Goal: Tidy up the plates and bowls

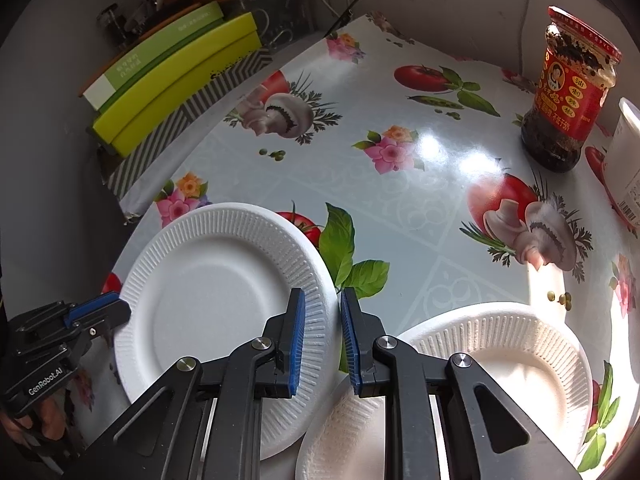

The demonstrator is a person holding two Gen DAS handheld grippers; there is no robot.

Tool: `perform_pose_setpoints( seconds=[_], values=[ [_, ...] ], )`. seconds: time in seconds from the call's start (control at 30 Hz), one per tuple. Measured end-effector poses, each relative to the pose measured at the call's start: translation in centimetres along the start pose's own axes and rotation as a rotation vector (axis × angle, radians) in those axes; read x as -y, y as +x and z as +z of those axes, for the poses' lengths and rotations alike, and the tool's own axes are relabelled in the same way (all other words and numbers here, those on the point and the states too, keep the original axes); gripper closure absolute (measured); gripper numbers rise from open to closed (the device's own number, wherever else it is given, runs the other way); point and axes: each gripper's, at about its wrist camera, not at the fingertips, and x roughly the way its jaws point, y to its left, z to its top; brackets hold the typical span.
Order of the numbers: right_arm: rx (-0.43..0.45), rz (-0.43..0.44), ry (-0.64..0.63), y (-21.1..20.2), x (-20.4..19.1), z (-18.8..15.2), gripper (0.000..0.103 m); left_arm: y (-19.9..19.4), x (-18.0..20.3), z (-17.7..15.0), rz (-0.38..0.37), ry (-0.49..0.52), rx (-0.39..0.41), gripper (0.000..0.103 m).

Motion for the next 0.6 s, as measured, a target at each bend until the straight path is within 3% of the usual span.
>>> perform_pose_setpoints(
  seconds=[0.6],
  values=[
    [0.032,0.008,0.009,-3.0,-1.4,-0.6,0.085,-3.1,-0.2,-0.1,0.013,0.012,0.048,0.086]
  ],
)
